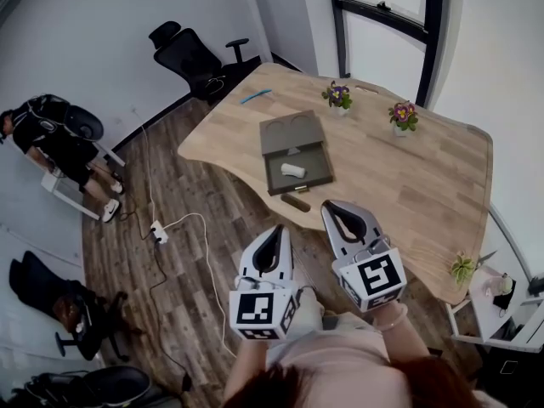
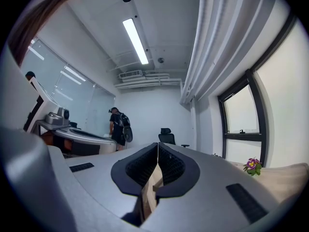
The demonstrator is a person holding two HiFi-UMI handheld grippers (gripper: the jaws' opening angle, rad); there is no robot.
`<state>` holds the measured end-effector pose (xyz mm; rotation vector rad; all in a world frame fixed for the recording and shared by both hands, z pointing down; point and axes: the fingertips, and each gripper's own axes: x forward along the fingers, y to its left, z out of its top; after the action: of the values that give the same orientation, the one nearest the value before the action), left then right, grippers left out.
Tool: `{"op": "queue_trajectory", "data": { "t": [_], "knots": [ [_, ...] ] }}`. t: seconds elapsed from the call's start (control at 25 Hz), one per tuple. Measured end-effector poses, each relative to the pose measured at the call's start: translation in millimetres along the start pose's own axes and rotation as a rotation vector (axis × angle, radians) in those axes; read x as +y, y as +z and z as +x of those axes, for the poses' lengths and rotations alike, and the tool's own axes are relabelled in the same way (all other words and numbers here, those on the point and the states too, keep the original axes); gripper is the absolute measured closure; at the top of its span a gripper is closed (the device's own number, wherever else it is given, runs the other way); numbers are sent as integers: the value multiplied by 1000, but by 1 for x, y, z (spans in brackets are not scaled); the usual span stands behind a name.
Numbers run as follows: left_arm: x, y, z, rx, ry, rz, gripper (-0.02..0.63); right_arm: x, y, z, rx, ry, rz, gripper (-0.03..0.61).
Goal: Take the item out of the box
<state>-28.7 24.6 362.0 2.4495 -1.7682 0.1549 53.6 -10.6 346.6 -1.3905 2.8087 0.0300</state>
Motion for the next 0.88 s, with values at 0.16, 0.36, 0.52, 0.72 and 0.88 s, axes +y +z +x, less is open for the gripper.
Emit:
{"op": "queue_trajectory", "data": {
  "t": [0.16,0.36,0.52,0.72,0.88],
  "knots": [
    [4,0,11,7,-15,10,614,-5,-4,11,5,-5,4,578],
    [11,1,31,5,-34,17,614,-15,-10,28,-3,-14,2,578],
    [21,1,49,6,-40,14,614,-22,-15,44,20,-22,1,578],
    [36,1,72,10,-44,11,614,-31,-23,68,43,-22,2,578],
    [52,2,91,12,-42,5,614,-35,-28,90,61,-7,9,578]
  ]
}}
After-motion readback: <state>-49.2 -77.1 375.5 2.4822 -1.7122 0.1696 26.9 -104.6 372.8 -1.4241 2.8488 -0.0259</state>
